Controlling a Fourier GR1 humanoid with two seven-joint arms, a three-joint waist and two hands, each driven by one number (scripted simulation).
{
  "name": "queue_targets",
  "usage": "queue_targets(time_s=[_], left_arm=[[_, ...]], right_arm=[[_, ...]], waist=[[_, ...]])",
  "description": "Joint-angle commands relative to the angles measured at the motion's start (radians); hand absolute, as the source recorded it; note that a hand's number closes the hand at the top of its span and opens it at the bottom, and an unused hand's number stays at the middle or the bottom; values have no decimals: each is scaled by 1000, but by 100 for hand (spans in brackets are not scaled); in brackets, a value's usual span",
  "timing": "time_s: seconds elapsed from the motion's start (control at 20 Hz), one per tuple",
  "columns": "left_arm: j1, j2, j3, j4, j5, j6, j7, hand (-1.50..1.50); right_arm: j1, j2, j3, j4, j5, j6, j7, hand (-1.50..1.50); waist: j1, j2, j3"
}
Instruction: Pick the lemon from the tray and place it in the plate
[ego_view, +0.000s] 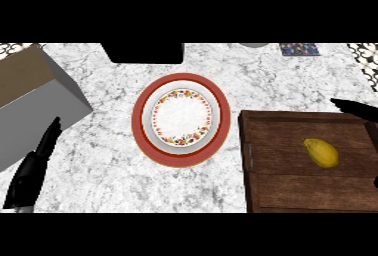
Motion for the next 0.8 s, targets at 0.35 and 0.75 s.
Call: queue_targets(time_s=[0.35, 0.75], left_arm=[[7, -36, 41, -19, -42, -42, 20, 0], [-12, -55, 65, -88, -70, -56, 90, 0]], right_arm=[[-111, 109, 108, 233, 233, -31, -190, -150], [-146, 161, 149, 319, 308, -79, -226, -150]], waist=[[2, 0, 0], [1, 0, 0]])
